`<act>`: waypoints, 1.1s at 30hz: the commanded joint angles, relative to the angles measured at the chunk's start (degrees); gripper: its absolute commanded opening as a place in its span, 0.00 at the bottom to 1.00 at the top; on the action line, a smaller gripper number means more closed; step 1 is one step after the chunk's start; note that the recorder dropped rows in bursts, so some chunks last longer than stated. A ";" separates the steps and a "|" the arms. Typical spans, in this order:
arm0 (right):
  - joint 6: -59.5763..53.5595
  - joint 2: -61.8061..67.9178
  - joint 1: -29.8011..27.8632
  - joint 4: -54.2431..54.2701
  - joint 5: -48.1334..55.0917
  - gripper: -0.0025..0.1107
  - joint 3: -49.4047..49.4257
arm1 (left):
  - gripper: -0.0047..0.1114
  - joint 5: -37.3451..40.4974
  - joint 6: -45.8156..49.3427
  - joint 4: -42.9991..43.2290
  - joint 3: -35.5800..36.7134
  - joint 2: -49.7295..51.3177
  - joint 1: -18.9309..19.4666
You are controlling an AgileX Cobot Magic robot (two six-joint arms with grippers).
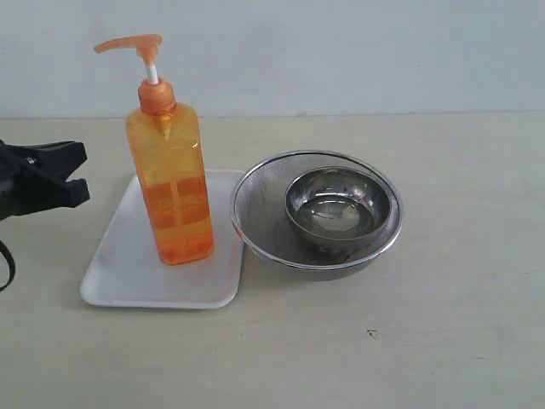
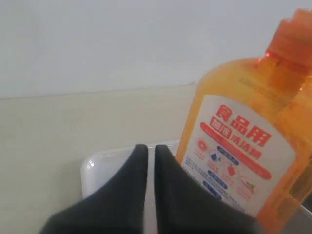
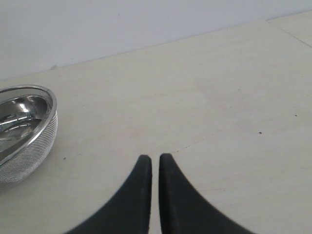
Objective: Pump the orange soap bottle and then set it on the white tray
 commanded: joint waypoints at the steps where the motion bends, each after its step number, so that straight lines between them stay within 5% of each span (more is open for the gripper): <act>1: -0.18 -0.25 -0.08 -0.13 -0.65 0.03 -0.06 | 0.08 -8.99 3.98 -2.16 -0.70 7.62 0.15; 10: -0.18 -0.25 -0.08 -0.13 -0.65 0.03 -0.06 | 0.08 -16.44 3.22 -0.65 -5.26 17.22 0.15; 33: -0.19 -0.25 -0.08 0.07 -0.16 0.03 -0.06 | 0.08 -16.31 -2.12 6.96 -9.20 19.12 0.15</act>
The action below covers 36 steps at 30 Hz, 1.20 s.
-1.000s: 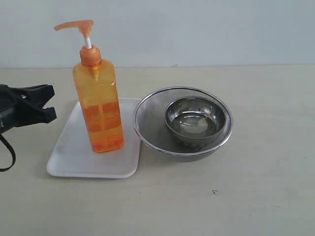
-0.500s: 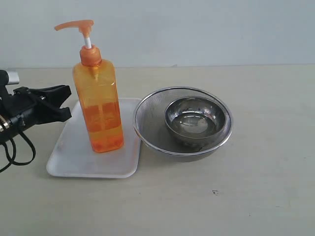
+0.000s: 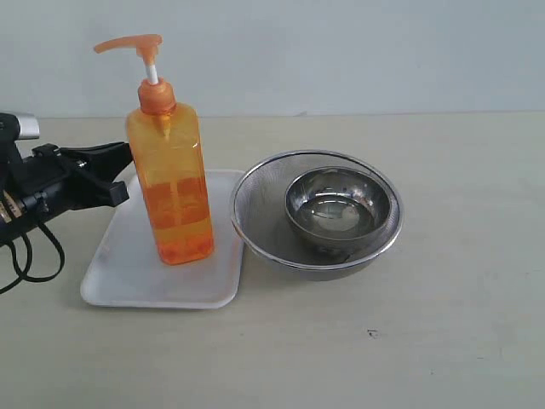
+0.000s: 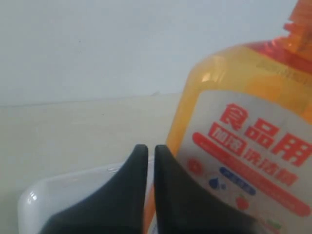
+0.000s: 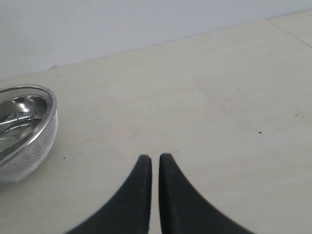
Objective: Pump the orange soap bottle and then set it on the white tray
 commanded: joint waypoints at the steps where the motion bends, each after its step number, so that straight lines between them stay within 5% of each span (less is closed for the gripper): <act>1: -0.19 -0.25 -0.08 0.07 -0.16 0.03 -0.06 | 0.08 -0.56 -0.76 0.61 -0.25 0.23 0.15; 36: -0.08 -0.25 -0.08 -0.03 -0.16 0.03 -0.06 | 0.08 2.37 -3.70 8.63 -4.18 0.23 0.06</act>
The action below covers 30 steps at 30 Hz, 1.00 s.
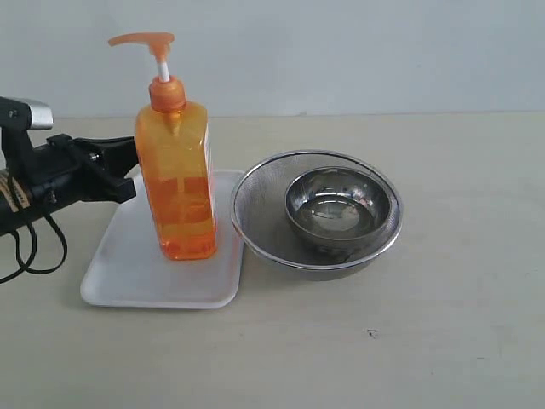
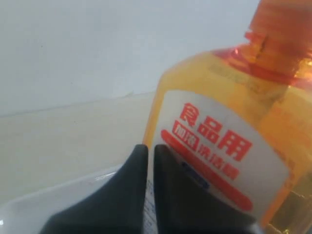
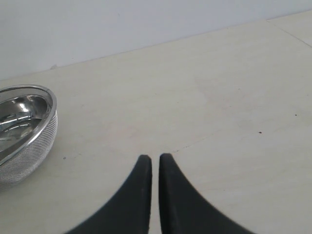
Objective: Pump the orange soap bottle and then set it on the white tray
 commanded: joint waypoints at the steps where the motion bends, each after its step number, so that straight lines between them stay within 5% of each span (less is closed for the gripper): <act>1: -0.08 -0.25 -0.08 -0.03 -0.16 0.03 -0.06 | 0.08 0.65 0.60 0.70 -0.30 0.23 0.06; 9: -0.07 -0.25 -0.08 -0.03 -0.16 0.03 -0.06 | 0.08 -2.27 -0.94 -1.12 1.92 -0.64 3.07; 17: -0.08 -0.25 -0.08 -0.14 -0.66 0.03 -0.06 | 0.08 -6.15 -1.12 -1.12 12.02 -7.47 6.20; 30: -0.08 -0.25 -0.08 -0.14 -0.54 0.03 -0.06 | 0.08 -6.15 -12.88 -1.01 34.16 -36.09 6.07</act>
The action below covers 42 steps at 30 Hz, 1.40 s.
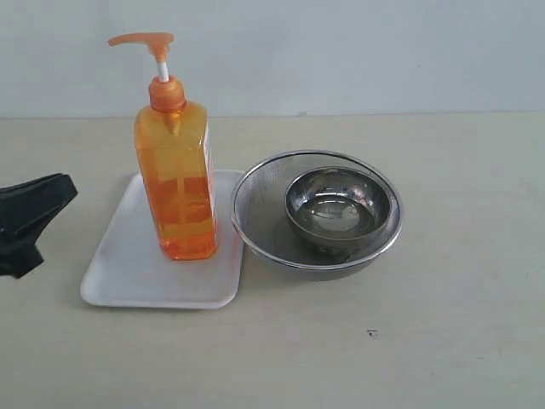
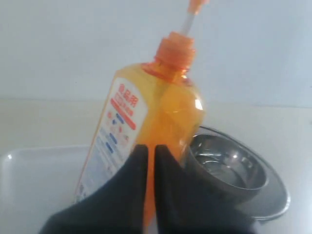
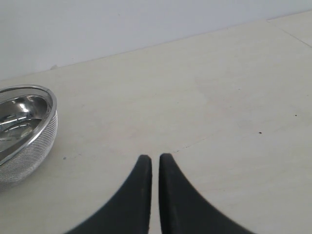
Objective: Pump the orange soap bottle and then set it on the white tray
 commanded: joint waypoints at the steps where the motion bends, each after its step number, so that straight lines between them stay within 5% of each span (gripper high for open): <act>1: -0.08 -0.25 -0.08 -0.14 -0.54 0.03 -0.06 | 0.08 -0.81 -10.66 0.08 6.28 -9.49 0.07; 5: -0.08 -0.25 -0.08 -0.14 -0.54 0.03 -0.06 | 0.08 -0.81 -23.11 5.09 7.92 -16.24 0.07; 11: -0.08 -0.25 -0.08 -0.14 -0.64 0.03 -0.06 | 0.08 -0.81 -23.30 22.94 7.92 -22.11 0.07; 16: -0.18 -0.25 -0.08 -0.14 -0.54 0.03 -0.06 | 0.08 -0.81 -22.87 29.83 7.92 -23.60 0.07; 27: -0.04 -0.25 -0.08 -0.14 -0.54 0.03 -0.06 | 0.08 -0.81 -21.15 20.40 7.92 -23.60 0.07; 35: -0.04 -0.25 -0.08 -0.14 -0.54 0.03 -0.06 | 0.08 -0.81 -16.81 13.59 7.55 -38.95 -1.71; 42: -0.04 -0.25 -0.08 -0.14 -0.54 0.03 -0.06 | 0.08 28.39 -18.41 4.00 7.55 -53.60 -10.53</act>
